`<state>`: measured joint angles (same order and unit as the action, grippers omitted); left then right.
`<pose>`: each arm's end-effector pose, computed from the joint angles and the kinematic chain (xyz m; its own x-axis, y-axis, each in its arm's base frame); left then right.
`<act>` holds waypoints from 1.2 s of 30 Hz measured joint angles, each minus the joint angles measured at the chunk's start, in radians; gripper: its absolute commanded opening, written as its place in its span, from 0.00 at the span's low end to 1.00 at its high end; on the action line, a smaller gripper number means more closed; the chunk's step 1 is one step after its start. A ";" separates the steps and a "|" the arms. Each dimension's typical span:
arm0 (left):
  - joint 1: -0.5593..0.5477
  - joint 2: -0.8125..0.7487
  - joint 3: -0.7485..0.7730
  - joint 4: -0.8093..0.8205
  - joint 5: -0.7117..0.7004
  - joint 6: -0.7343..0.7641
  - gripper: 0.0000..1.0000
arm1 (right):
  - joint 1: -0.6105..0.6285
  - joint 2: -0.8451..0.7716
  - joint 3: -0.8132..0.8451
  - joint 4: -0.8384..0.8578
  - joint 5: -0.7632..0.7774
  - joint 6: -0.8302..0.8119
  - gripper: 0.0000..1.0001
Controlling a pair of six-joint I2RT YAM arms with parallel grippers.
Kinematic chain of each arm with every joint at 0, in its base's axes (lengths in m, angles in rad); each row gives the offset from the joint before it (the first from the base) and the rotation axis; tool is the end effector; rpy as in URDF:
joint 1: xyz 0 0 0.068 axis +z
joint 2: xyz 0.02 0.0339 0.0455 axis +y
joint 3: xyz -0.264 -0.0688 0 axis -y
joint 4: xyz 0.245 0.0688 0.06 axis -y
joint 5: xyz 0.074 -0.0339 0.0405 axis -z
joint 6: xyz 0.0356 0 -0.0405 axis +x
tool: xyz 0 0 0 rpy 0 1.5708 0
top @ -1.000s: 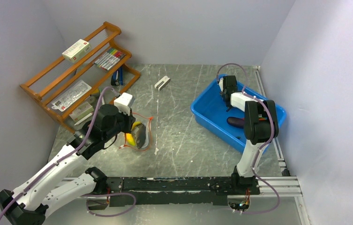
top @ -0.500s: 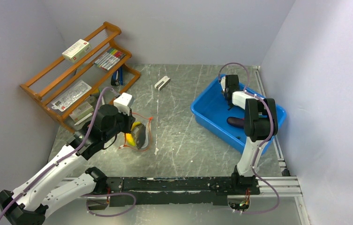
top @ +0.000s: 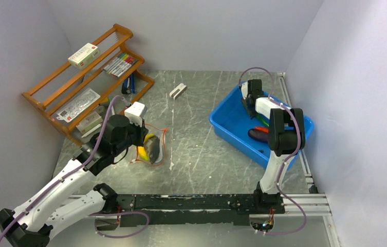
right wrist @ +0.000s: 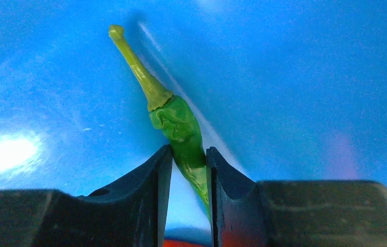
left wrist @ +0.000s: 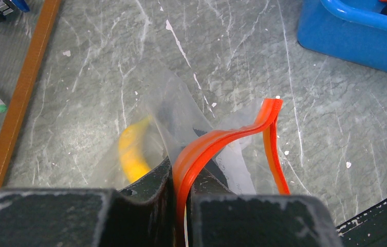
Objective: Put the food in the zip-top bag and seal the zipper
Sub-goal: Pick up the fake vegetable from the bin.
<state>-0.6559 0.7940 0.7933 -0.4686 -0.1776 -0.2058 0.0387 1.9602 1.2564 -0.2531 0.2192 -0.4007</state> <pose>0.1443 -0.1031 0.3123 -0.4480 0.0910 -0.8894 0.3921 0.9140 -0.1040 0.4085 0.0081 0.1560 -0.7862 -0.4115 -0.4611 -0.2381 0.8902 -0.3884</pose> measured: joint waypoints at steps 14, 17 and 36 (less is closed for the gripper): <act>0.000 -0.001 0.000 0.000 -0.001 0.000 0.07 | 0.001 0.003 0.033 -0.070 -0.060 0.020 0.34; 0.000 -0.001 0.000 0.000 -0.002 0.000 0.07 | 0.001 0.006 0.037 -0.074 -0.070 0.017 0.27; 0.000 -0.002 0.000 0.000 -0.003 0.000 0.07 | 0.127 -0.228 -0.008 -0.065 0.019 0.049 0.18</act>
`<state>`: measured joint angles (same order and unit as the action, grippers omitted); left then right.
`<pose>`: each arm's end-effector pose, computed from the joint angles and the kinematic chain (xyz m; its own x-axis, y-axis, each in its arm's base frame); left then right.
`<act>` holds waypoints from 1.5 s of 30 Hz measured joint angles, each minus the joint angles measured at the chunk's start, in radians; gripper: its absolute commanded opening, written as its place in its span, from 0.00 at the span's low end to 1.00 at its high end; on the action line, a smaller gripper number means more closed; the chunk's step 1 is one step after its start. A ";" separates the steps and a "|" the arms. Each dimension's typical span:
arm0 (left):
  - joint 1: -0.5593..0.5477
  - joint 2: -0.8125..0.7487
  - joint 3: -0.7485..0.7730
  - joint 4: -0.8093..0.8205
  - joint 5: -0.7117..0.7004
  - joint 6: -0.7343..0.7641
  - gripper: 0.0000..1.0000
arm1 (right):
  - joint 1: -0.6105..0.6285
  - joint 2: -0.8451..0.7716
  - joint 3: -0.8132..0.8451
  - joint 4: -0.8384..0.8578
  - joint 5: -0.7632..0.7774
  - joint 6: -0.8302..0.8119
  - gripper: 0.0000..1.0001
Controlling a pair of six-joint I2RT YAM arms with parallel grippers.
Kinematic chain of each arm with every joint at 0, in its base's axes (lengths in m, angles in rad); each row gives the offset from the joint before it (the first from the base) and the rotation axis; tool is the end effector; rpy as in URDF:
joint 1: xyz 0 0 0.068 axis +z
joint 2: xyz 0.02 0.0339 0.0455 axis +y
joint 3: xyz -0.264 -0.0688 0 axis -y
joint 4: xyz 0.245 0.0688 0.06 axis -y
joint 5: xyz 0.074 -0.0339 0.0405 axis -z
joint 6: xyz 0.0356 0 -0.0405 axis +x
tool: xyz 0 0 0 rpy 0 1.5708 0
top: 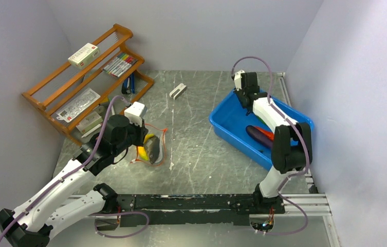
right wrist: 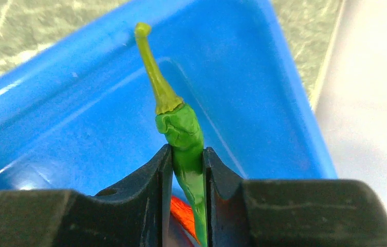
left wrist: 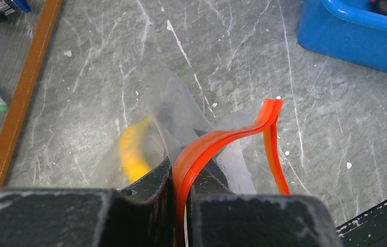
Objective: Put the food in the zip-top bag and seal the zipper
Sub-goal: Pick up the fake vegetable from the bin, then place the fake vegetable in the zipper food storage bag.
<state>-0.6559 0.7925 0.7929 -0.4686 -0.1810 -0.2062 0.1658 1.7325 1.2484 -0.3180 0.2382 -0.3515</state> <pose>0.1441 -0.1028 0.3124 -0.4468 0.0897 -0.8901 0.3894 0.9153 -0.1032 0.3789 0.0549 0.2351 -0.6661 -0.4507 -0.5943 -0.2428 0.8844 -0.3986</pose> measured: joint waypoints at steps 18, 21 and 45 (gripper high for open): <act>0.000 0.008 0.026 0.003 0.064 -0.071 0.07 | 0.298 -0.513 -0.084 0.048 -0.011 0.159 0.18; 0.000 0.023 0.055 0.008 0.084 -0.091 0.07 | 0.319 -0.600 -0.108 0.111 -0.122 0.200 0.18; 0.000 0.153 0.179 0.015 0.133 -0.278 0.07 | 0.415 -0.783 -0.481 1.307 -0.881 0.916 0.18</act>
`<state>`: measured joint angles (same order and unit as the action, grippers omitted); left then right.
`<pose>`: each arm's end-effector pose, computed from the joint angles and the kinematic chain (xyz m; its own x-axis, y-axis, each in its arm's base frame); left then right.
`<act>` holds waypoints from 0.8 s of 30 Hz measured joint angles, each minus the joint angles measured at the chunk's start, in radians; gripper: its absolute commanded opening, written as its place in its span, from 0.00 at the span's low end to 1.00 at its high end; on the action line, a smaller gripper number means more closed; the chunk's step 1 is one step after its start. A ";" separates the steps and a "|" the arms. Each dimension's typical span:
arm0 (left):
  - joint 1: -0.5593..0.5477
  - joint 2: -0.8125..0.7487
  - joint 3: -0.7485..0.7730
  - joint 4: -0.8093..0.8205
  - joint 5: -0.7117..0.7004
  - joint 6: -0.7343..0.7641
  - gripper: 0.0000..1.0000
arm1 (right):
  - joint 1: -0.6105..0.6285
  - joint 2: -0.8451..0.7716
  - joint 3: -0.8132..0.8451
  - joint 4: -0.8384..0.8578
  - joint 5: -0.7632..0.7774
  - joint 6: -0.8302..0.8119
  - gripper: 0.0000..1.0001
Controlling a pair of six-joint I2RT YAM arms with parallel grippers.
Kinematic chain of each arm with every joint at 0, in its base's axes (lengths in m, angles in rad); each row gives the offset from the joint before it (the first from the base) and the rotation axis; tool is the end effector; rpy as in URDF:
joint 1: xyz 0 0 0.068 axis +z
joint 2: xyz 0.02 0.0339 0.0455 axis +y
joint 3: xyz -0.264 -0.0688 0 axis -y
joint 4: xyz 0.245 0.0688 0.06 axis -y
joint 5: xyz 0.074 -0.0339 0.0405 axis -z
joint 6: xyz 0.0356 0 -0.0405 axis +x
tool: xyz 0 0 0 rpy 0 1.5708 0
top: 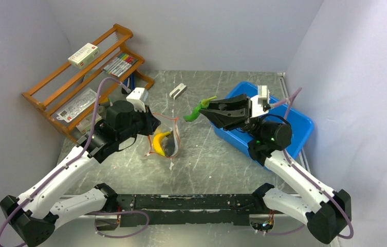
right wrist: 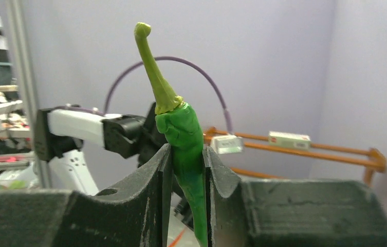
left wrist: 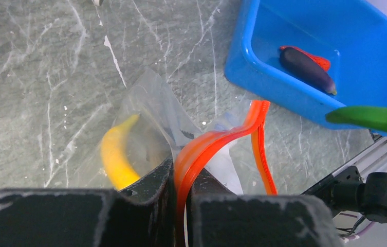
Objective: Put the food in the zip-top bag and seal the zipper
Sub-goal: Place the fake vegetable in the zipper food storage bag.
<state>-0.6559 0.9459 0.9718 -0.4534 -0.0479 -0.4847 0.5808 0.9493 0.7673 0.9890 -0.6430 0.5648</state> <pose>0.1664 -0.1259 0.3485 -0.5585 -0.1575 -0.8144 0.3554 0.8417 -0.4064 0.1463 0.1215 0.4168 0.0894 0.5710 -0.8160 -0.9870 0.1608 0.0044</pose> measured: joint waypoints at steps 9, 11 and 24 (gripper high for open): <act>0.000 0.005 0.002 0.000 0.008 -0.022 0.07 | 0.101 0.154 -0.009 0.303 -0.033 0.163 0.19; 0.000 0.005 0.002 0.000 0.008 -0.024 0.07 | 0.132 0.166 -0.009 0.317 -0.035 0.162 0.20; 0.000 0.004 0.003 0.000 0.072 -0.034 0.07 | 0.249 0.179 -0.018 0.129 -0.061 -0.104 0.21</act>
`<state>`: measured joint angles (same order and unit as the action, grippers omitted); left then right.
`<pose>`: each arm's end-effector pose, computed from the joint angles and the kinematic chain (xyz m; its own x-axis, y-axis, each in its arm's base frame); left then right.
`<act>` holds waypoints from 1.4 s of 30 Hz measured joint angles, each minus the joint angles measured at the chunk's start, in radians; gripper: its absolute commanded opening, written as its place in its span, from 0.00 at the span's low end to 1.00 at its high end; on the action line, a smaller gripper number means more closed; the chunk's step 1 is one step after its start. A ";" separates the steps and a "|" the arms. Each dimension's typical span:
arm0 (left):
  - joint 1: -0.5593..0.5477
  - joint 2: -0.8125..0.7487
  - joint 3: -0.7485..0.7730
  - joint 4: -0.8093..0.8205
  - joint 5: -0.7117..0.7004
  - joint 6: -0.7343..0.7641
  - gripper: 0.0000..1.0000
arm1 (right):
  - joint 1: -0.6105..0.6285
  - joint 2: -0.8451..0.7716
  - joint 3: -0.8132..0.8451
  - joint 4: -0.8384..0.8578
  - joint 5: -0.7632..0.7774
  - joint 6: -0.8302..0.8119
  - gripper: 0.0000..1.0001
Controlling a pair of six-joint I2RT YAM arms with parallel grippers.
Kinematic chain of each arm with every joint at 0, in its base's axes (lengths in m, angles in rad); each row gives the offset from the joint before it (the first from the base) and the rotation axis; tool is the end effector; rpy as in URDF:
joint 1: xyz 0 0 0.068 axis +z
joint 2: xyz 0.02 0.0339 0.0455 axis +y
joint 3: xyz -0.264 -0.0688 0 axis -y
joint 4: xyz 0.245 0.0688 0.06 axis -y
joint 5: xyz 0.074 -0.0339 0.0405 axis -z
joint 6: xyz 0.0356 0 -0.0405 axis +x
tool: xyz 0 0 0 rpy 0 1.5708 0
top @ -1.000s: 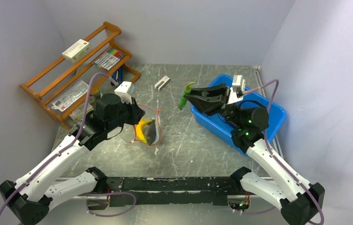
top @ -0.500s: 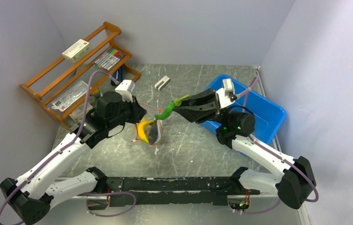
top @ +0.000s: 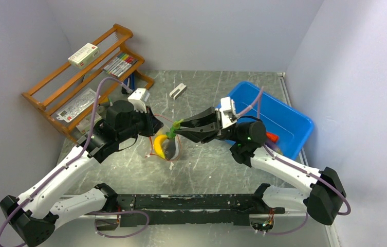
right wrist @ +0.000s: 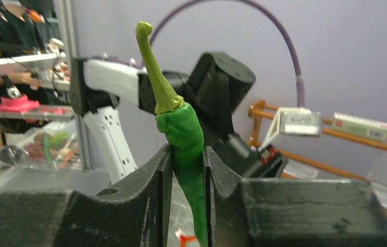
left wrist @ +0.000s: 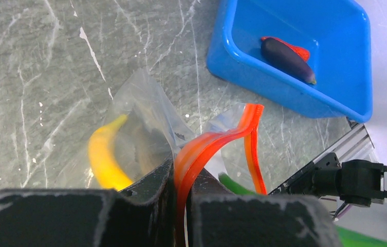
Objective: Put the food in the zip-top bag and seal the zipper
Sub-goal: Place the fake vegetable in the zipper food storage bag.
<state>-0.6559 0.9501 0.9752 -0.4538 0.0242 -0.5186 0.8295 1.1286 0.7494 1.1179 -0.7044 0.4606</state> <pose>0.1655 -0.1285 0.3488 -0.5970 -0.1659 -0.7849 0.3814 0.8021 -0.4595 0.1394 0.1864 0.3852 0.0138 0.5166 -0.8561 -0.9952 -0.0762 -0.0620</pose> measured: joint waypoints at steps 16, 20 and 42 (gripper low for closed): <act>0.000 -0.028 0.016 -0.015 0.046 0.011 0.07 | 0.023 0.038 0.032 -0.523 -0.029 -0.513 0.20; 0.000 -0.028 0.016 -0.015 0.060 0.017 0.07 | 0.026 0.058 0.050 -0.632 -0.018 -0.639 0.19; 0.000 -0.037 0.016 -0.015 0.094 0.038 0.07 | 0.076 0.107 0.126 -1.042 0.122 -1.017 0.22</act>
<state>-0.6559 0.9127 0.9909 -0.4690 0.1181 -0.4808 0.9058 1.2358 0.8757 0.0761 -0.5827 -0.5564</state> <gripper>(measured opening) 0.071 0.238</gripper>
